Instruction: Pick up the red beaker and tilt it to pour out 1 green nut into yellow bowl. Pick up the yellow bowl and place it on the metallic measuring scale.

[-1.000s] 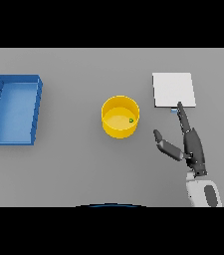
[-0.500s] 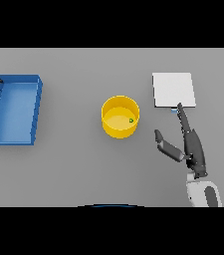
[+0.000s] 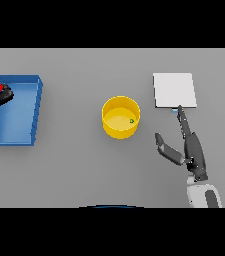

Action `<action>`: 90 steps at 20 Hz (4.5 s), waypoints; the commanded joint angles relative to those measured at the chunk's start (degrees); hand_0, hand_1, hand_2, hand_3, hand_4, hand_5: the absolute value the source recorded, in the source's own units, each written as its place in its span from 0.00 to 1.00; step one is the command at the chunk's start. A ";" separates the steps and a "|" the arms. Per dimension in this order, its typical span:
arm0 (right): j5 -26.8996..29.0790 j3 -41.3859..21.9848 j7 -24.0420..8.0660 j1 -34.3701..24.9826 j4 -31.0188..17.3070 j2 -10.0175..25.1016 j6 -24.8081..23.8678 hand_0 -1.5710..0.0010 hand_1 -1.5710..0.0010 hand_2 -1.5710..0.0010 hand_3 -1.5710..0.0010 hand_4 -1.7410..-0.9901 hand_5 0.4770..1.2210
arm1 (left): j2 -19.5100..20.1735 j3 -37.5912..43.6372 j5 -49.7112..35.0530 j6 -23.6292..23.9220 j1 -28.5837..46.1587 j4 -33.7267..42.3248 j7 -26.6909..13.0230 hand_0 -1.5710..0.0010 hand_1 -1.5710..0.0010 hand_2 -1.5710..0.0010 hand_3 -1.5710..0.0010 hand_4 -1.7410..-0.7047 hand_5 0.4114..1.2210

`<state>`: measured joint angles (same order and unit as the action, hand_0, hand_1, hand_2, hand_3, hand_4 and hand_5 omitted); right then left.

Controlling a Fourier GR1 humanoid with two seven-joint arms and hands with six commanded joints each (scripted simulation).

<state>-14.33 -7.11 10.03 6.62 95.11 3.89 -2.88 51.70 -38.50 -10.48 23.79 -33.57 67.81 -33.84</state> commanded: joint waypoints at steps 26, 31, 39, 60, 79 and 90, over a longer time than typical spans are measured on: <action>-18.37 -10.80 -7.72 -17.81 -2.75 14.73 11.57 1.00 1.00 1.00 1.00 0.61 0.26 | 0.45 1.74 -5.48 -6.86 0.22 1.22 5.73 1.00 1.00 1.00 1.00 0.91 0.37; -25.11 -17.08 -5.37 -26.16 -8.32 17.64 16.48 1.00 1.00 1.00 1.00 0.63 0.25 | 0.14 1.90 -5.85 -6.97 -0.85 1.55 5.12 1.00 1.00 1.00 1.00 0.91 0.38; -27.44 -22.24 -2.18 -36.24 -16.44 17.69 23.43 1.00 1.00 1.00 1.00 0.64 0.28 | -0.17 1.40 -5.20 -7.33 -1.08 0.44 5.77 1.00 1.00 1.00 1.00 0.91 0.38; -32.58 -30.39 -2.16 -45.39 -30.93 13.37 30.37 0.94 0.93 0.91 0.90 0.50 0.46 | 0.28 1.48 -5.00 -7.68 -1.75 0.02 6.04 1.00 1.00 1.00 1.00 0.92 0.39; -27.30 -28.16 -3.32 -46.61 -22.57 18.59 38.36 0.02 0.02 0.05 0.15 0.01 0.99 | 1.94 2.17 -5.85 -7.19 -0.43 2.11 6.05 1.00 1.00 1.00 1.00 0.91 0.38; -24.09 -23.08 -8.80 -47.23 -11.26 24.87 43.43 0.00 0.00 0.00 0.21 0.03 1.00 | 1.85 1.71 -5.22 -7.41 -1.29 2.46 5.48 1.00 1.00 1.00 1.00 0.91 0.39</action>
<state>-38.42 -30.16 1.14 -40.65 83.85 28.82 40.54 53.55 -36.80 -15.70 16.38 -34.86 70.28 -28.35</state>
